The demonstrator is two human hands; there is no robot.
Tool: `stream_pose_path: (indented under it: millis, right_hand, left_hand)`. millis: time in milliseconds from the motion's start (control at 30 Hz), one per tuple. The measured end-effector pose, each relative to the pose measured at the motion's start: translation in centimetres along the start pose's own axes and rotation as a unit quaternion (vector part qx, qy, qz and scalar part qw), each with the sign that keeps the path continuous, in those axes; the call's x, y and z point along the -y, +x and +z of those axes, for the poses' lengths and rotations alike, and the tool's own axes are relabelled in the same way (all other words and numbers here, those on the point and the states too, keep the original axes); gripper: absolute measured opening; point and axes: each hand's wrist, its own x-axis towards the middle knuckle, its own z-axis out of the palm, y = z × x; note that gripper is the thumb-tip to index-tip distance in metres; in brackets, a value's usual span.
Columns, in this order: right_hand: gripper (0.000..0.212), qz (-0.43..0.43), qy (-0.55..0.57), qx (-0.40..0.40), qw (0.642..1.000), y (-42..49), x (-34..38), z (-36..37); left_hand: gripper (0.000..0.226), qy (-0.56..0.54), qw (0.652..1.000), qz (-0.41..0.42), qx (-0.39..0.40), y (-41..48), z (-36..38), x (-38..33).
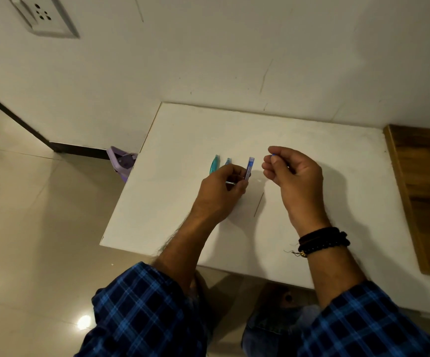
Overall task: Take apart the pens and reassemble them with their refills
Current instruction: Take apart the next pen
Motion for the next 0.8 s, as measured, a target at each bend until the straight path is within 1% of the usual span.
stream_pose_path:
  millis: [133,233,333,500,633,800]
  right_hand:
    - [0.012,-0.011,-0.008,-0.001,1.000,-0.21,0.25,0.31]
    - [0.009,-0.015,-0.013,0.017,1.000,-0.29,0.37,0.67]
    - [0.010,-0.025,-0.053,0.028,0.998,-0.42,0.14,0.79]
    - [0.010,-0.022,-0.058,0.018,0.998,-0.35,0.12,0.61]
    - [0.010,-0.019,-0.061,0.026,0.998,-0.28,0.10,0.59]
    - [0.007,-0.021,-0.066,0.026,0.997,-0.02,0.49,-0.19]
  left_hand:
    - [0.011,0.002,1.000,-0.002,0.012,0.01,0.09,-0.14]
    - [0.012,0.005,1.000,-0.001,0.017,0.03,0.12,-0.07]
    - [0.013,0.010,1.000,0.015,0.016,-0.02,0.07,-0.01]
    - [0.015,0.017,0.999,0.021,0.020,0.10,0.16,-0.07]
    - [0.015,0.028,0.999,0.028,0.023,0.20,0.20,0.07]
    - [0.014,-0.019,0.999,0.026,0.019,0.19,0.17,0.36]
